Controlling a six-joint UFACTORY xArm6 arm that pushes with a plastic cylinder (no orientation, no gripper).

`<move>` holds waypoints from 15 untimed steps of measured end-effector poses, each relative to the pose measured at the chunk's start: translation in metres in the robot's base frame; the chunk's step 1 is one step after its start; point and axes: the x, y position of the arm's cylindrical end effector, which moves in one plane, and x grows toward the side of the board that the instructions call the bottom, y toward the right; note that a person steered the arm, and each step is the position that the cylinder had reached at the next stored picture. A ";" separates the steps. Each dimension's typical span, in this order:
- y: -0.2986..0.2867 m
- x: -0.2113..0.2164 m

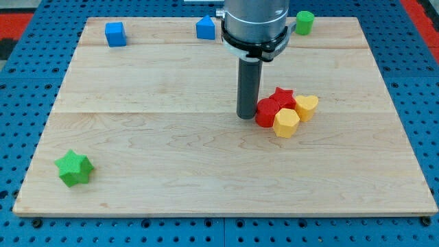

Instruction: Move the green circle parallel to the blue triangle

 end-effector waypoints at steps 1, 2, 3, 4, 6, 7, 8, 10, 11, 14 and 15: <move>-0.009 -0.007; -0.061 -0.056; -0.104 -0.101; -0.105 -0.117; -0.119 -0.151; -0.119 -0.148; -0.114 -0.144; -0.020 -0.108; 0.040 -0.128; 0.180 -0.229; 0.187 -0.257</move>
